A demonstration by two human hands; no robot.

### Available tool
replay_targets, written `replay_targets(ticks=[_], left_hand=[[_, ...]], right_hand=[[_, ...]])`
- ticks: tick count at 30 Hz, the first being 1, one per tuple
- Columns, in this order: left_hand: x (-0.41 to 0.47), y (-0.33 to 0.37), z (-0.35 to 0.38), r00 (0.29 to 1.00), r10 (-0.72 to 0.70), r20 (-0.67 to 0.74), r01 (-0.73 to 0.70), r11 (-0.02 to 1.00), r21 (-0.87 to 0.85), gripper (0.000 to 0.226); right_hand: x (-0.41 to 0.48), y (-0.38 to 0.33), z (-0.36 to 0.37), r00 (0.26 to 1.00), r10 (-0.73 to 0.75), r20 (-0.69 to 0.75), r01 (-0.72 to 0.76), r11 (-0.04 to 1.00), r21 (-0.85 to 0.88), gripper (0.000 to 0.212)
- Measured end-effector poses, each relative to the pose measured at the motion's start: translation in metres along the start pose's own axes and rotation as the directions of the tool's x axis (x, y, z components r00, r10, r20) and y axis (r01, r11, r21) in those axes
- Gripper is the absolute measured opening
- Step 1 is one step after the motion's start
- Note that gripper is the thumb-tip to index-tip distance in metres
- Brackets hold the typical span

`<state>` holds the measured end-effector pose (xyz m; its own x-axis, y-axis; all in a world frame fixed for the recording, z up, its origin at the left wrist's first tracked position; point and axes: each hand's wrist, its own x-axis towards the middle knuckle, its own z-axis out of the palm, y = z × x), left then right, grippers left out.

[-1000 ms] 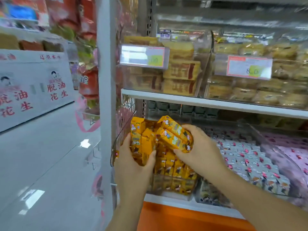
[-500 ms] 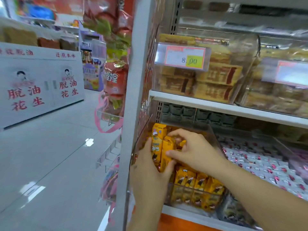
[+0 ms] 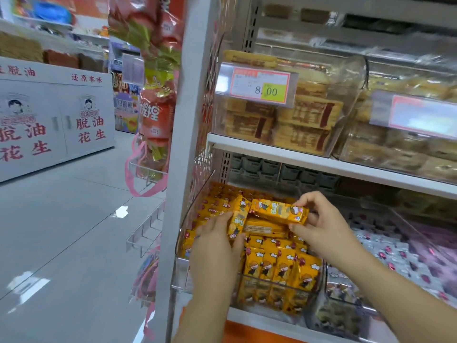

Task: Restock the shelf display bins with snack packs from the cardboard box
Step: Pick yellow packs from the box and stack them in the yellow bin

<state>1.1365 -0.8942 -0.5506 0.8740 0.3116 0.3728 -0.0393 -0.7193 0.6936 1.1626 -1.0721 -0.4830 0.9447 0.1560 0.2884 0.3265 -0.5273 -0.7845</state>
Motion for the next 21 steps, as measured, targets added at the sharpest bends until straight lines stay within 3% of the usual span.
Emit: replay_targets(ticks=[7, 10, 13, 16, 21], left_hand=[[-0.002, 0.000, 0.001, 1.000, 0.001, -0.026, -0.001, 1.000, -0.015, 0.053], [-0.002, -0.001, 0.002, 0.999, -0.021, -0.030, 0.019, 0.998, -0.067, 0.051], [-0.001, 0.000, 0.002, 0.997, -0.034, -0.063, 0.025, 0.990, -0.138, 0.048], [0.002, -0.001, -0.001, 0.992, -0.046, -0.121, 0.014, 0.966, -0.259, 0.044], [0.006, 0.006, -0.017, 0.970, -0.095, -0.225, -0.034, 0.860, -0.510, 0.039]], right_hand=[[0.002, 0.003, 0.001, 0.997, 0.051, 0.060, -0.032, 0.958, -0.284, 0.032], [0.005, 0.000, 0.005, 0.999, 0.021, 0.043, -0.005, 0.935, -0.354, 0.025], [0.014, -0.005, 0.011, 0.989, 0.095, 0.115, -0.040, 0.913, -0.406, 0.025], [0.022, -0.014, 0.014, 0.971, 0.140, 0.194, -0.053, 0.916, -0.398, 0.038], [0.015, -0.024, 0.008, 0.994, 0.023, 0.107, -0.001, 0.980, -0.198, 0.059]])
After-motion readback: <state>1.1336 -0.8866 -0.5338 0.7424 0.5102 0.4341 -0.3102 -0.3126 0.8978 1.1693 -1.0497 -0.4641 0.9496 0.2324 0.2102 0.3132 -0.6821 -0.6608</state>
